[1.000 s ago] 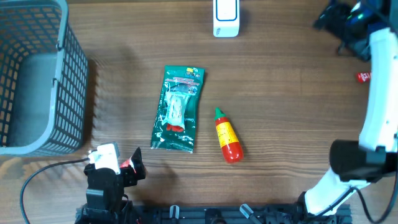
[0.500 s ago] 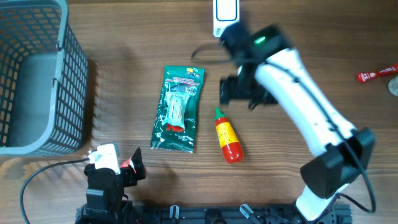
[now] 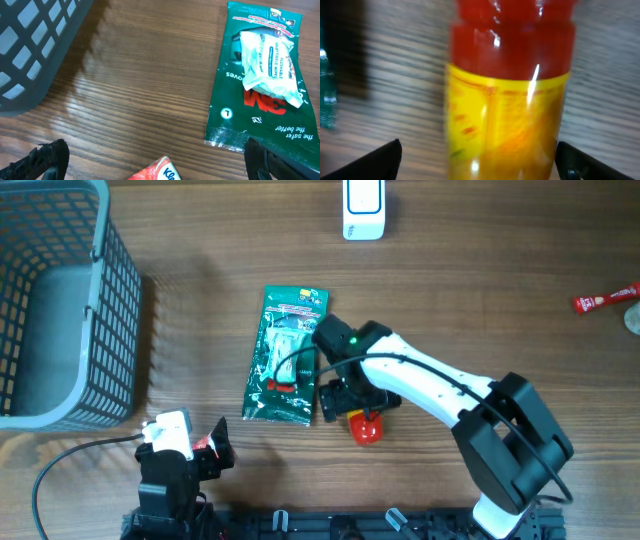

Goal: Scan the item barcode

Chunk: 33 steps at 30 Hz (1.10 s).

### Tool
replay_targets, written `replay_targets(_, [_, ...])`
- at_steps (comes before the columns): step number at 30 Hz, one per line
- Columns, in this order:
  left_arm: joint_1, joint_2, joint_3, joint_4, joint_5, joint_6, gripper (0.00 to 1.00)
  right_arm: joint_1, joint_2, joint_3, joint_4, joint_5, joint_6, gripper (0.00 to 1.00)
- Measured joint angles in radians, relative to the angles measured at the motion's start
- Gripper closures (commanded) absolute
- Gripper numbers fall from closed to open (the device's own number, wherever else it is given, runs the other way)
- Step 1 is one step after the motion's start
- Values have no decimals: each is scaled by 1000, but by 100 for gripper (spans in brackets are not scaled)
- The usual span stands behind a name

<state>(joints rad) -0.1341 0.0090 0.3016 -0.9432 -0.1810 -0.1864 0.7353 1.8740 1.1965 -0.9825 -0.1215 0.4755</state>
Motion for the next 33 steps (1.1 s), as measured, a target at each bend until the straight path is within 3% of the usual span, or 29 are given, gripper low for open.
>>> replay_targets(3, [0, 0, 0, 0, 0, 0, 0, 0, 0, -59, 51, -10, -7, 33])
replay_targets(7, [0, 0, 0, 0, 0, 0, 0, 0, 0, -82, 80, -18, 0, 49])
replay_targets(11, [0, 0, 0, 0, 0, 0, 0, -3, 0, -77, 96, -31, 1, 60])
replay_targets(23, [0, 0, 0, 0, 0, 0, 0, -158, 0, 162, 127, -182, -86, 64])
replay_targets(33, [0, 0, 0, 0, 0, 0, 0, -188, 0, 173, 304, -40, -156, 63])
